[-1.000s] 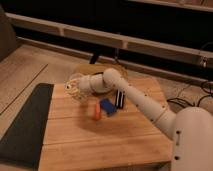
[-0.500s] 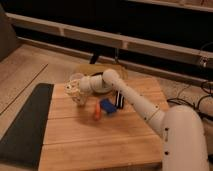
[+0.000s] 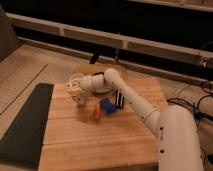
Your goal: Stand the bottle upright
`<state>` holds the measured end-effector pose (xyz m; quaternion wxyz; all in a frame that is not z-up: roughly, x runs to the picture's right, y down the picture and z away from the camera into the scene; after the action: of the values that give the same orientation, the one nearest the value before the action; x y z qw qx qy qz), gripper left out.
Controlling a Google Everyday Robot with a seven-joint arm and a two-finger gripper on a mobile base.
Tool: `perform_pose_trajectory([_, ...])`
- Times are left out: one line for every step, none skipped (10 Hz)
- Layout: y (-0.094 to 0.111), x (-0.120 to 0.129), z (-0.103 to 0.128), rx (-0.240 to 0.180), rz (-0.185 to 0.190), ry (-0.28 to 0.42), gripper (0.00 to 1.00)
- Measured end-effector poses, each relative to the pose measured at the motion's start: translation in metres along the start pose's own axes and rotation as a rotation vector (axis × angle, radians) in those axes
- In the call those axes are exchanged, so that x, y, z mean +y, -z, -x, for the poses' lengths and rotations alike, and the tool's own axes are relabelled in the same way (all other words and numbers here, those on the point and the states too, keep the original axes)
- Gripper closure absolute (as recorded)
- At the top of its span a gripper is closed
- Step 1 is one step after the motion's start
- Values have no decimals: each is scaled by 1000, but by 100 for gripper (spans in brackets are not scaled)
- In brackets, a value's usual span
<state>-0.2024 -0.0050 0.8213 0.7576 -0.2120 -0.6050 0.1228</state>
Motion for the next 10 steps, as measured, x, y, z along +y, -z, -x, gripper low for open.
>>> perform_pose_trajectory([0,0,-1,1,0,-2,57])
perform_pose_trajectory([0,0,-2,2,0,-2,57])
perform_pose_trajectory([0,1,-3,3,1,-4,57])
perform_pose_trajectory([0,1,-4,5,1,-4,57])
perform_pose_trajectory([1,2,-6,8,2,-5,57])
perform_pose_trajectory([0,2,-8,10,3,-6,57])
perform_pose_trajectory([0,3,-9,13,4,-6,57])
perform_pose_trajectory([3,2,-11,14,0,-8,57])
perform_pose_trajectory([3,2,-11,14,0,-8,57])
perform_pose_trajectory([2,3,-10,13,2,-9,57])
